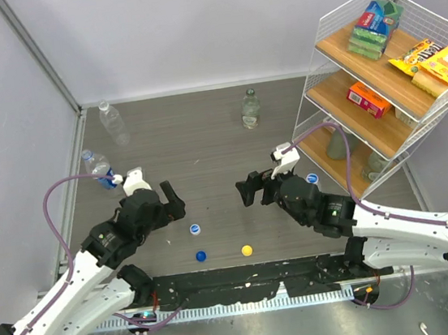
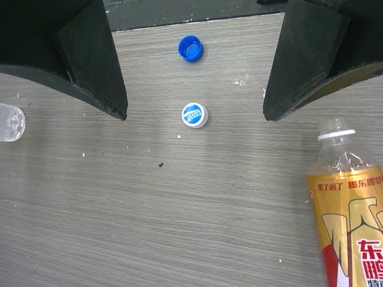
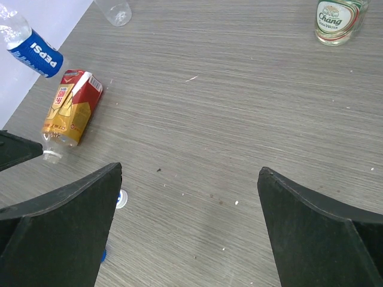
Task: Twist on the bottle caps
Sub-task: Pick up the bottle cap from the center of the board.
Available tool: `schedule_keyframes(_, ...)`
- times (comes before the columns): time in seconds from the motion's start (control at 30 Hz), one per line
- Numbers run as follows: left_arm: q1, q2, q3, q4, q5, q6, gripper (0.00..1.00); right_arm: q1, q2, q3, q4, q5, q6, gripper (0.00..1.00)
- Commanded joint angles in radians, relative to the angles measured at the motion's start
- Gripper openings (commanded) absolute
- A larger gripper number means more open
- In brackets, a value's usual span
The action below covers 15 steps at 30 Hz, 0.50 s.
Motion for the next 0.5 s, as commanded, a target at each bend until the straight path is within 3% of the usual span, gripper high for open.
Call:
schedule_keyframes(0.0,0.002,-0.012,0.025,-0.010,-0.029,-0.025,1.00,0.004,-0.013,0.016,0.036,0.011,0.024,1.00)
schedule_keyframes(0.47,0.003,0.030,0.037,-0.026,-0.097,-0.033,1.00,0.001,0.078,0.066,-0.026,0.012,0.006,1.00)
